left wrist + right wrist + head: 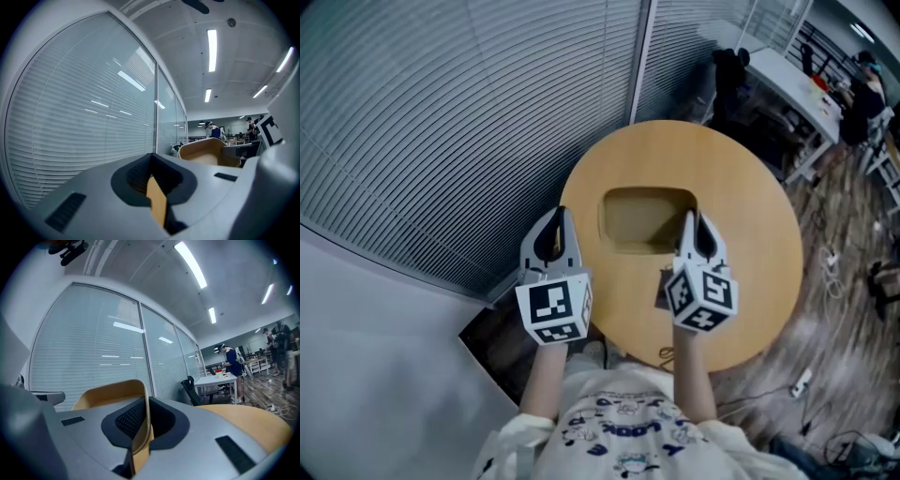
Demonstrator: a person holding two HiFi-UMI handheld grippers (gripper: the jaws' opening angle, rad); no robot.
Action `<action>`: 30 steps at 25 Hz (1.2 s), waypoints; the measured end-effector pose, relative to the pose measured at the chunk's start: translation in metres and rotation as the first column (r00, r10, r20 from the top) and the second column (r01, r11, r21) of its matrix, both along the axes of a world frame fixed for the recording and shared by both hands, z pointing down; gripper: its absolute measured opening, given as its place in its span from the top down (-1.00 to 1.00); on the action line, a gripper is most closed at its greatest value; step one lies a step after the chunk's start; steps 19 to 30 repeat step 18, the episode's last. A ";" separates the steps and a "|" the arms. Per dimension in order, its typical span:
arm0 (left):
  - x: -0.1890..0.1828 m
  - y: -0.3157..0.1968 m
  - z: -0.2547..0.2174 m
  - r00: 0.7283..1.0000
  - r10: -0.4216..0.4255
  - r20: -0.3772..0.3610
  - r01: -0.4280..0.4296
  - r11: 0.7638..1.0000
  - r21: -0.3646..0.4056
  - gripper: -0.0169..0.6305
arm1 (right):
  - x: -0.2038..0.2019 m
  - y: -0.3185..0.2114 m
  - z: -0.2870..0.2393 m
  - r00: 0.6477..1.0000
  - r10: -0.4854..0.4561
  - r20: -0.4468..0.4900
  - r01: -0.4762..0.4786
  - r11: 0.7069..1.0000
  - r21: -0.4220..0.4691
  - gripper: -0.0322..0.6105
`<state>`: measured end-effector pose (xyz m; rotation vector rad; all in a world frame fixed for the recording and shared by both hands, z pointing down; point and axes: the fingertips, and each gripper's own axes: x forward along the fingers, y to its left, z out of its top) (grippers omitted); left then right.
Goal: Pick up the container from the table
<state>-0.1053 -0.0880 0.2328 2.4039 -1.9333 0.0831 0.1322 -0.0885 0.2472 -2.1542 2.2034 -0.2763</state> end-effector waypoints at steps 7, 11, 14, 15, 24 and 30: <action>0.000 0.003 0.002 1.000 -0.006 -0.004 0.006 1.000 0.004 0.94 | 0.003 0.004 0.001 1.000 0.003 0.003 -0.003 1.000 0.007 0.85; -0.001 0.003 0.003 1.000 -0.003 -0.003 0.003 1.000 0.008 0.94 | 0.002 0.004 0.003 1.000 0.004 -0.001 -0.004 1.000 0.009 0.85; -0.001 0.003 0.003 1.000 0.000 -0.005 0.000 1.000 0.009 0.94 | 0.000 0.004 0.002 1.000 0.003 -0.003 -0.003 1.000 0.009 0.85; -0.001 0.003 0.002 1.000 0.001 -0.004 -0.001 1.000 0.010 0.94 | 0.000 0.003 0.002 1.000 0.002 -0.003 -0.002 1.000 0.009 0.85; -0.001 0.001 0.003 1.000 0.004 -0.004 -0.004 1.000 0.012 0.94 | -0.001 0.002 0.003 1.000 0.002 -0.003 -0.002 1.000 0.010 0.85; -0.001 0.001 0.003 1.000 0.004 -0.004 -0.004 1.000 0.012 0.94 | -0.001 0.002 0.003 1.000 0.002 -0.003 -0.002 1.000 0.010 0.85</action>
